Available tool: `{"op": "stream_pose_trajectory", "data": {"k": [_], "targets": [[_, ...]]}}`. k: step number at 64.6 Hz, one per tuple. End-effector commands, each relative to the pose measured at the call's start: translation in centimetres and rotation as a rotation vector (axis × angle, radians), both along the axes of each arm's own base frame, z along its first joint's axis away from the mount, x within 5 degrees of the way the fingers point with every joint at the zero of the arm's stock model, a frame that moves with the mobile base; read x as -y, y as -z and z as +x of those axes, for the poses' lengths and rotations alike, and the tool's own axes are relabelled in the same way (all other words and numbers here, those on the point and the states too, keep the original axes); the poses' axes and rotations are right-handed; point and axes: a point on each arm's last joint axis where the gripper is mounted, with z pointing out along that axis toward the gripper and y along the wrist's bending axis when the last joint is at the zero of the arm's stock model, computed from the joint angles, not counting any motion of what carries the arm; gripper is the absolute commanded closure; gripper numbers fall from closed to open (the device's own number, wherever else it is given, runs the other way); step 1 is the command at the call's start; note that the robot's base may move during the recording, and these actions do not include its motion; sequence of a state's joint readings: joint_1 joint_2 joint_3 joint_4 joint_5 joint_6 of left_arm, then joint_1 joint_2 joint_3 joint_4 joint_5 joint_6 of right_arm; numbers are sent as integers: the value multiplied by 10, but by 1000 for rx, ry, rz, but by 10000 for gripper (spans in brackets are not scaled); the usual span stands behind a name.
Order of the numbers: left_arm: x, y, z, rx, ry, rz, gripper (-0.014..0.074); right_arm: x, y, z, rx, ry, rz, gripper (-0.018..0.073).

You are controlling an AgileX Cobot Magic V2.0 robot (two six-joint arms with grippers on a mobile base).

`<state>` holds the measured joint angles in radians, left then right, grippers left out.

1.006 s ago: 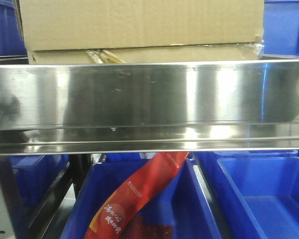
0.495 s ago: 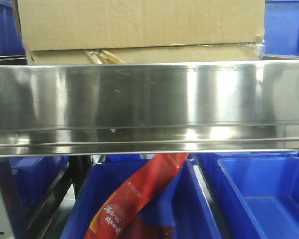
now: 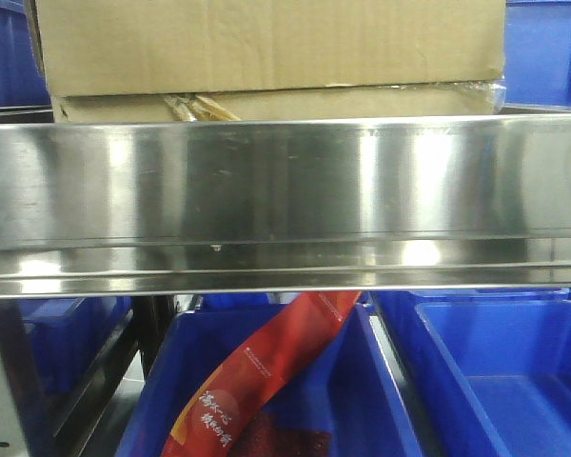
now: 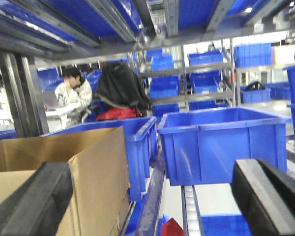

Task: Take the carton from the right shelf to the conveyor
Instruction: 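Lower both grippers onto the carton's side walls and close them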

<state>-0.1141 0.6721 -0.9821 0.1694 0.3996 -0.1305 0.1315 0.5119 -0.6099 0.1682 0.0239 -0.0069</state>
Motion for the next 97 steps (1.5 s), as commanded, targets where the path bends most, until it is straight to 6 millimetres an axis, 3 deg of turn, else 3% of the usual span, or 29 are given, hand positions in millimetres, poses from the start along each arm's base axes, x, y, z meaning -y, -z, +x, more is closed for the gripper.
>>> {"op": "stream_pose_trajectory", "data": {"k": [1,20,28,33,42,67,82,97], "targets": [[10,-9,14,-47,60,-5,211,-1,-16,10,32,4,-6,-8],[73,-29,52,-247,347,129,211,-29,-73,45,-129,-156,-97,1],[88,-35,71,-349,349,89,207,-42,-95,62,-205,-217,-123,1],[94,-36,84,-401,334,80,142,-47,-105,75,-253,-231,-138,1],[96,-41,103,-451,284,34,-15,-56,-114,98,-355,-253,-168,0],[96,-58,151,-527,163,-77,-4,-79,-119,165,-644,-298,-263,-3],[103,-59,182,-622,76,-27,17,-87,-131,192,-661,-306,-278,-1],[95,-57,214,-616,2,-91,17,-102,-124,220,-711,-329,-297,-1]]}}
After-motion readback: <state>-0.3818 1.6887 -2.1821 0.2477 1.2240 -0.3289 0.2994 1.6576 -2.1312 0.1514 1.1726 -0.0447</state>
